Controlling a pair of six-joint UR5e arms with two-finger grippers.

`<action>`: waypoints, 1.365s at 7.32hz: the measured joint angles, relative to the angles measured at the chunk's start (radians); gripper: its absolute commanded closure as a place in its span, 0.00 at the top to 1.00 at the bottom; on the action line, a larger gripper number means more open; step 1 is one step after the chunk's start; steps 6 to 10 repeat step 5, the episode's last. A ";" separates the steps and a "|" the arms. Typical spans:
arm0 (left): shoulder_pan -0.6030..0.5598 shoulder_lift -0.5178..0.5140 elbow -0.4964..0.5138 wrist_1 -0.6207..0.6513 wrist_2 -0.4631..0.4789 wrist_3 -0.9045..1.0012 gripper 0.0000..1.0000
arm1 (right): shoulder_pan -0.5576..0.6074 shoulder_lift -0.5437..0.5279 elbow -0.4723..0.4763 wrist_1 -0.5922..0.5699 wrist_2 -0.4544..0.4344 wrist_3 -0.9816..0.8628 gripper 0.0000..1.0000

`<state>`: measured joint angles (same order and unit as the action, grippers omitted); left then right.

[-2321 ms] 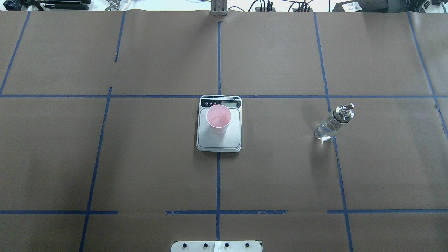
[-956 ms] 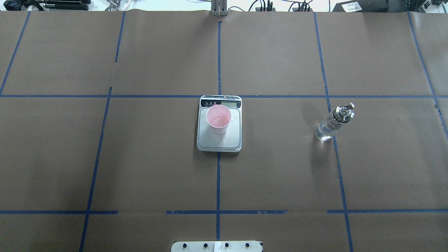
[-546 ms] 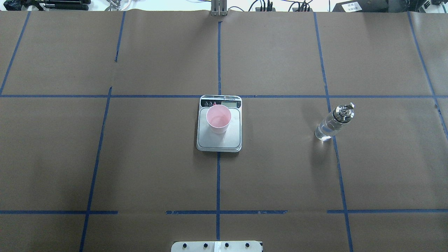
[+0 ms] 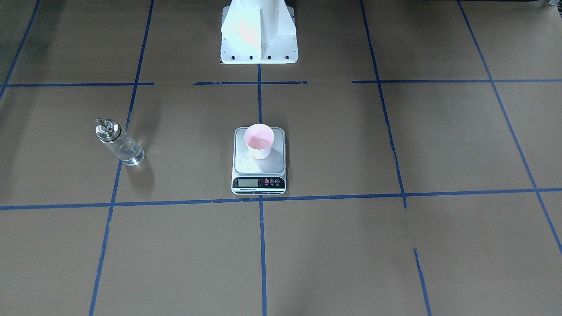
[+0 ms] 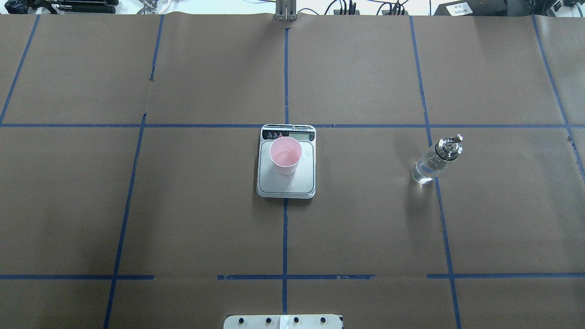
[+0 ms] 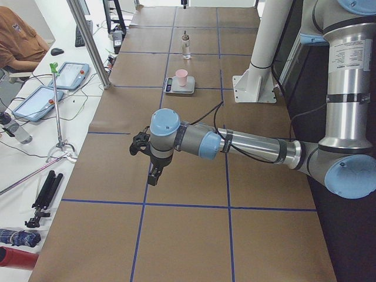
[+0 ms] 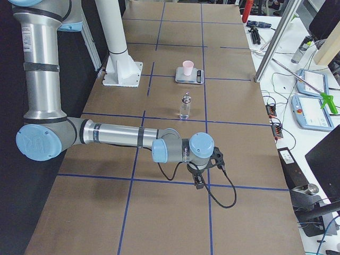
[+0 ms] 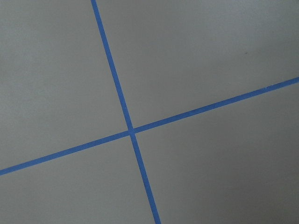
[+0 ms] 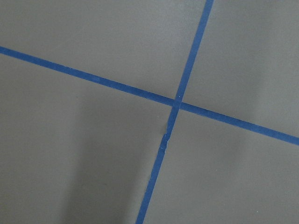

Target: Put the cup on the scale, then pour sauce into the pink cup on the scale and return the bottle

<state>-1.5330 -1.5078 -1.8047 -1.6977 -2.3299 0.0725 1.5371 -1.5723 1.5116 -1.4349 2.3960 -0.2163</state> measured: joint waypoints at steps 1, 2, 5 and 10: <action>0.000 0.000 -0.004 0.000 0.000 0.000 1.00 | 0.000 0.000 0.001 0.000 0.000 0.000 1.00; 0.001 0.000 -0.008 0.000 0.000 0.000 1.00 | 0.000 0.000 -0.001 0.000 -0.001 0.001 1.00; 0.001 0.000 -0.036 0.002 0.000 0.000 1.00 | 0.000 -0.001 -0.003 0.001 -0.003 0.002 1.00; 0.001 0.000 -0.036 0.002 0.000 0.000 1.00 | 0.000 -0.001 -0.003 0.001 -0.003 0.002 1.00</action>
